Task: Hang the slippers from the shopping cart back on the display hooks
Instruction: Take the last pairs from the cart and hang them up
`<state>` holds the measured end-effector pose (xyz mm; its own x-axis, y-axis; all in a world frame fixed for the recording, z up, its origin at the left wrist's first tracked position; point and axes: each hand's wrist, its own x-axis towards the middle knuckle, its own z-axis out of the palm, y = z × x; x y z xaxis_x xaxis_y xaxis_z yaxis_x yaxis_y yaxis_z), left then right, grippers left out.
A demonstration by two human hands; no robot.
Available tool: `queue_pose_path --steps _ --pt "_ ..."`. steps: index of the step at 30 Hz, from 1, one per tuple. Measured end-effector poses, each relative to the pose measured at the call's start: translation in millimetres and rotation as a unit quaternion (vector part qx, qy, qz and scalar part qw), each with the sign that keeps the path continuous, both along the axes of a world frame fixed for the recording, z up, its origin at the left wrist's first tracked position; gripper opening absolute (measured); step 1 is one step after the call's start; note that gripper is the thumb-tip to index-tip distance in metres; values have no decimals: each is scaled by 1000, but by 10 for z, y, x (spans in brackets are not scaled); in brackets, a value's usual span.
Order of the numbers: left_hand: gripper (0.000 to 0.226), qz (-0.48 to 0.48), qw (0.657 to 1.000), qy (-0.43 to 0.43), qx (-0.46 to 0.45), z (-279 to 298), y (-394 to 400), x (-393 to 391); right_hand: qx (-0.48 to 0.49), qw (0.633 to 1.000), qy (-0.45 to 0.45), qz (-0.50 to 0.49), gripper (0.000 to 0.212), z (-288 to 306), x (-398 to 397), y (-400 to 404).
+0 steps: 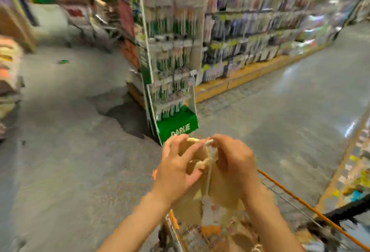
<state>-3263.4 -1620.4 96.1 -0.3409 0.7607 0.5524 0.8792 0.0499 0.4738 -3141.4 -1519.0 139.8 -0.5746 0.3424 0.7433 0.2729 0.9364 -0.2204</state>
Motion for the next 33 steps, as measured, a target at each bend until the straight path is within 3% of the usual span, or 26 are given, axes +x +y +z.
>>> queue_pose_path --steps 4,8,17,21,23,26,29,33 --pt "50 148 988 19 48 665 -1049 -417 9 987 46 156 29 624 -770 -707" --pt "46 321 943 52 69 954 -2387 -435 1 945 48 324 28 895 -1306 -1828" --pt "65 657 750 59 44 1031 -4649 725 -85 763 -71 637 33 1004 -1314 -4290" --pt "60 745 661 79 50 1076 -5137 1302 -99 645 -77 754 31 1039 -1160 -5065" --pt "61 774 628 65 50 1100 -5328 1544 -82 613 -36 785 35 1016 -1096 -5429" --pt "61 813 579 -1 58 1130 -5604 1809 -142 534 -51 832 29 976 -982 -5944" --pt "56 840 537 -31 66 1214 -5878 1934 -175 492 -47 852 14 1038 -904 -6379" --pt "63 870 484 -72 60 1283 -6255 1927 -177 459 -81 867 14 992 -1018 -6979"
